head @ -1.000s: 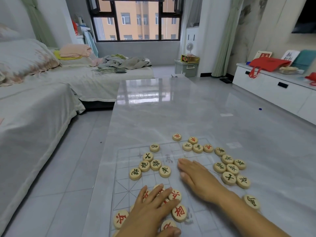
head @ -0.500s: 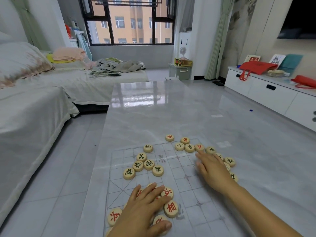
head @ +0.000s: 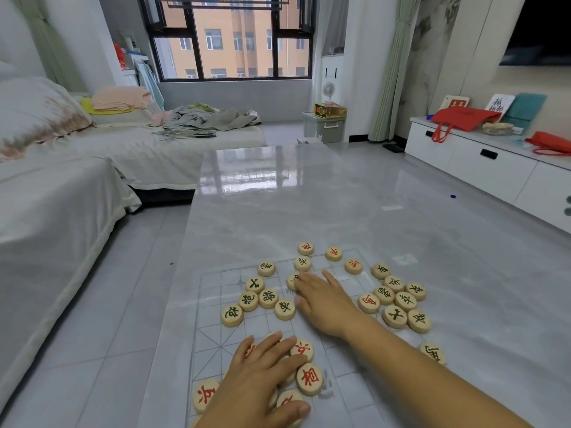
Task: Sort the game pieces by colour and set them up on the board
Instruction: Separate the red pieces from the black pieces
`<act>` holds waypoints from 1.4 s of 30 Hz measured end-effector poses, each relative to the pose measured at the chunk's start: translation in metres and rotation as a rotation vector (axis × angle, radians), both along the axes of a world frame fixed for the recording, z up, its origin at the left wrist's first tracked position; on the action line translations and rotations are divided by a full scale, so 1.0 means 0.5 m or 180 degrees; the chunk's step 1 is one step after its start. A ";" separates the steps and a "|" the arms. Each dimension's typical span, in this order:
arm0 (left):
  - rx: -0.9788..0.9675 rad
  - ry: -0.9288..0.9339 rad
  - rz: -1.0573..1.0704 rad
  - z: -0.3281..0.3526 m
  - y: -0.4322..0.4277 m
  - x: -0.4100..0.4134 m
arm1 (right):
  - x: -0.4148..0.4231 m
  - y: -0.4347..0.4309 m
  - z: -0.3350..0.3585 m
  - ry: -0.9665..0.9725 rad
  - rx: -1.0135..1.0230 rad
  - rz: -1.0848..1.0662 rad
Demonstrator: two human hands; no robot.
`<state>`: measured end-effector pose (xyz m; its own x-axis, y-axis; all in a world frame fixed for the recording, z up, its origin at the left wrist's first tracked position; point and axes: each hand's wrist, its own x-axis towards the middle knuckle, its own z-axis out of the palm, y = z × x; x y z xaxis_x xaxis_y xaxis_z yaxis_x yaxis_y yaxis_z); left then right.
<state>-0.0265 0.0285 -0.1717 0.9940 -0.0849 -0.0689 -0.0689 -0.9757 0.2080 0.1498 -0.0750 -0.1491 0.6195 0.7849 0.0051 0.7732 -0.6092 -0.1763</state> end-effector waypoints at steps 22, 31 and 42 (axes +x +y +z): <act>-0.0184 -0.0090 0.0116 0.012 0.000 -0.009 | -0.032 -0.217 -0.008 -0.0356 0.0464 -0.0376; -0.0143 0.0001 0.0201 0.008 -0.001 -0.012 | -0.147 -0.164 -0.018 0.0142 0.0528 0.0036; -0.2774 -0.0719 0.1091 0.044 0.011 -0.024 | 0.137 -0.097 0.037 -0.0076 0.0199 -0.0776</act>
<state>-0.0386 0.0342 -0.1496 0.9564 0.2817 0.0772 0.0637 -0.4593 0.8860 0.2186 -0.1235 -0.1305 0.7896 0.6101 0.0658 0.6093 -0.7666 -0.2029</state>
